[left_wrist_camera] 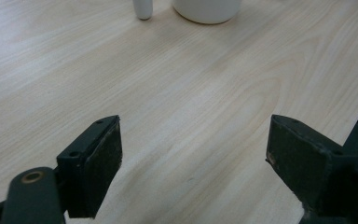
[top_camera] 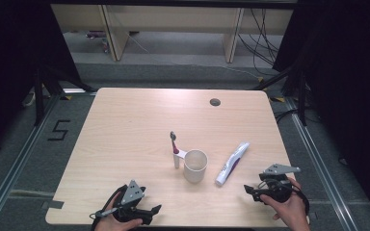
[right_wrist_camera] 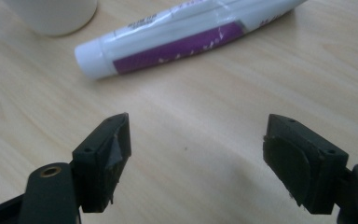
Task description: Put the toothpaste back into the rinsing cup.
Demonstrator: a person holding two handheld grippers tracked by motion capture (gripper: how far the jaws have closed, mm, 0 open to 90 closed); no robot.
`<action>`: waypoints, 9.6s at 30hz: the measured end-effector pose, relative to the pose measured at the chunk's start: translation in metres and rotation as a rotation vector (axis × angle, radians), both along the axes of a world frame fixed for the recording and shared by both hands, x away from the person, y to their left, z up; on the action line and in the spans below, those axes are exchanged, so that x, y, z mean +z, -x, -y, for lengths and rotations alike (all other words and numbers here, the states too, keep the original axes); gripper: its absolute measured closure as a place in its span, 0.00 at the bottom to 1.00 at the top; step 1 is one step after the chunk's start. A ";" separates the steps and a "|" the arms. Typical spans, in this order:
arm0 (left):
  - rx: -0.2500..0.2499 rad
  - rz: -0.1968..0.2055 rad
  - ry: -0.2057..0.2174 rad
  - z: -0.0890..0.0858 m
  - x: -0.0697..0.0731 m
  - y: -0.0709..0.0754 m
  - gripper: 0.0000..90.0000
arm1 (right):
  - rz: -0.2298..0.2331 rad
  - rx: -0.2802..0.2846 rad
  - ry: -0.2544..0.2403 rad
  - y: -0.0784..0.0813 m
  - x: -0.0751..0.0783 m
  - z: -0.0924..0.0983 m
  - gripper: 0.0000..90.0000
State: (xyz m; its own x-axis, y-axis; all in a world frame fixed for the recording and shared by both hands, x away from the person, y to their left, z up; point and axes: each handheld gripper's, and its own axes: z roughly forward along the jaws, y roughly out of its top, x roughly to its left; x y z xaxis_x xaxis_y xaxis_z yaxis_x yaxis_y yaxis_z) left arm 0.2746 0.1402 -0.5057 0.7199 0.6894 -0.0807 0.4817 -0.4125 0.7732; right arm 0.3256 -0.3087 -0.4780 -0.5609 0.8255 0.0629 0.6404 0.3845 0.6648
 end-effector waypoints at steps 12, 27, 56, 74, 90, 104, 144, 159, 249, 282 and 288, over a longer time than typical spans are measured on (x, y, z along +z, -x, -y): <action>-0.005 -0.008 -0.001 0.000 -0.001 0.001 0.20 | -0.087 -0.045 0.001 -0.035 0.014 -0.028 0.25; -0.004 -0.004 -0.002 0.001 -0.001 0.001 0.20 | -0.113 -0.076 -0.014 -0.069 0.019 -0.047 0.25; -0.018 0.000 -0.018 0.002 -0.001 0.002 0.20 | -0.176 -0.091 0.044 -0.096 0.013 -0.064 0.24; -0.021 0.004 -0.035 0.001 -0.001 0.000 0.20 | -0.209 -0.107 0.060 -0.099 0.009 -0.076 0.25; -0.019 -0.008 -0.015 0.004 -0.002 0.002 0.20 | -0.221 -0.116 0.097 -0.102 0.009 -0.072 0.27; -0.026 -0.008 -0.021 0.004 -0.002 0.002 0.20 | -0.253 -0.127 0.134 -0.105 0.010 -0.079 0.27; -0.037 -0.012 -0.018 0.007 -0.003 0.004 0.21 | -0.436 -0.053 0.257 -0.124 0.009 -0.070 0.67; -0.046 -0.013 -0.018 0.007 -0.004 0.003 0.21 | -0.457 0.030 0.305 -0.130 0.005 -0.069 0.83; -0.036 -0.005 -0.016 0.005 -0.003 0.002 0.22 | -0.520 0.178 0.472 -0.132 0.015 -0.075 0.86; -0.035 -0.012 -0.023 0.005 -0.003 0.002 0.22 | -0.568 0.262 0.618 -0.143 0.008 -0.087 0.86; -0.037 -0.014 -0.030 0.005 -0.003 0.002 0.22 | -0.489 0.271 0.569 -0.144 0.022 -0.078 0.86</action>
